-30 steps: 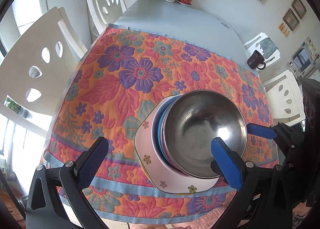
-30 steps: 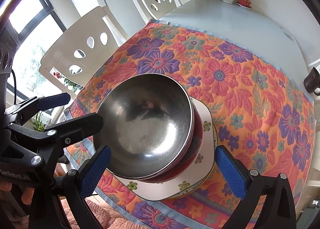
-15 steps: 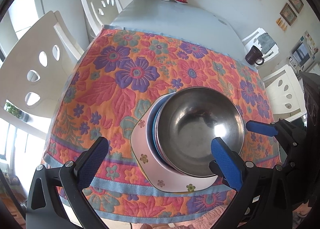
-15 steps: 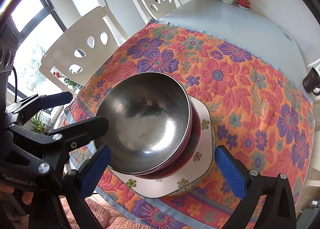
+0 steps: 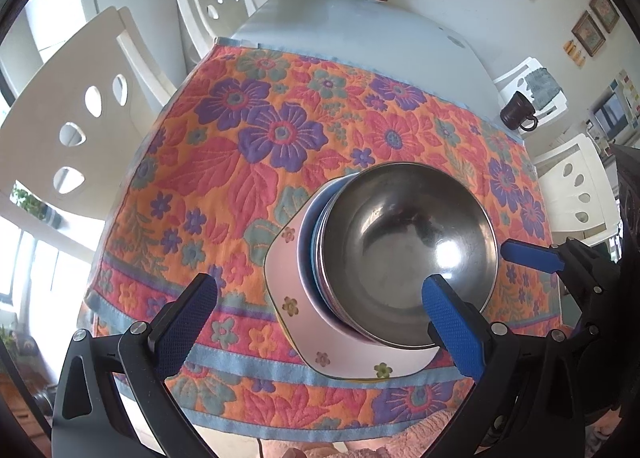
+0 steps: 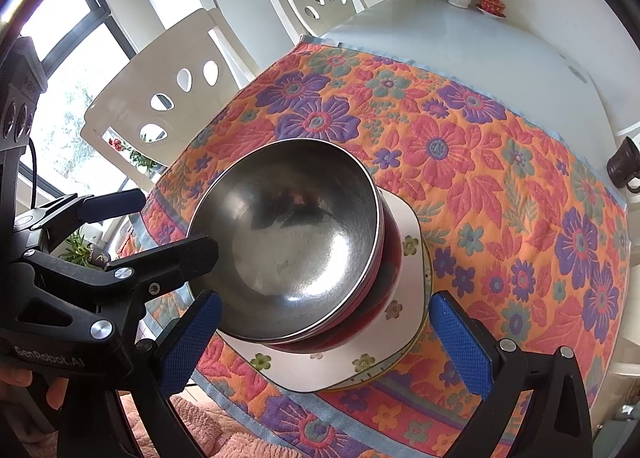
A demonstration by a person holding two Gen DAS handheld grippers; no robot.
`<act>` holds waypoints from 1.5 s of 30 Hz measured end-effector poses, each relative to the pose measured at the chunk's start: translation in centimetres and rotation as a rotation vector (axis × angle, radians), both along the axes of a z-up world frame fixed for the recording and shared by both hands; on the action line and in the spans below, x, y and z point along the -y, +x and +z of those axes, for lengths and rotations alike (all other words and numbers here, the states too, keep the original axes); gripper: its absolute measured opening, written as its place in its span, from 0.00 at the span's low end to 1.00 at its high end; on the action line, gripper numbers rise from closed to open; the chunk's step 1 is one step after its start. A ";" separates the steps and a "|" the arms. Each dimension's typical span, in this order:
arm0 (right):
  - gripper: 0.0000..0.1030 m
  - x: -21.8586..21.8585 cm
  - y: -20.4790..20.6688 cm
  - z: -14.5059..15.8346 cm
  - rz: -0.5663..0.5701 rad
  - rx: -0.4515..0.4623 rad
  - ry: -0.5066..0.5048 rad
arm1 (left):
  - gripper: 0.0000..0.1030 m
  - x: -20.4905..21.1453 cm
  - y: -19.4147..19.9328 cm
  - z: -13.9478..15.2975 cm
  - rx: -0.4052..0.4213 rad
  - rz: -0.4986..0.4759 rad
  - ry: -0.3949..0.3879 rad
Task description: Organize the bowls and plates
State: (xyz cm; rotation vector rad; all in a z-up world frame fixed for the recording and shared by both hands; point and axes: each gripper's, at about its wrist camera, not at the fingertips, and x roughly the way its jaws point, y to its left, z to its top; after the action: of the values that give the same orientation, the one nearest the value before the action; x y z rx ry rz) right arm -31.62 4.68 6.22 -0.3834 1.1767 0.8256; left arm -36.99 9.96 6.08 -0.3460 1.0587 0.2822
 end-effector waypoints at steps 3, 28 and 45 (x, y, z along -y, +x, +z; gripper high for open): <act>1.00 0.3 0.2 -0.1 0.002 -0.002 0.002 | 0.99 -0.1 -0.1 -0.1 -0.002 0.012 -0.008; 1.00 0.7 0.3 0.2 0.036 0.004 0.020 | 0.99 -0.1 -0.2 -0.3 -0.017 0.070 -0.001; 1.00 0.9 0.3 0.4 0.057 0.014 0.027 | 0.99 0.7 -0.2 0.2 -0.015 0.076 0.033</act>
State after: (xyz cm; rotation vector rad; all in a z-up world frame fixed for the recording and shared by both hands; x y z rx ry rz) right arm -31.31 3.77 6.62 -0.4014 1.1447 0.8868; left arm -37.23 9.26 6.32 -0.3552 1.0558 0.3709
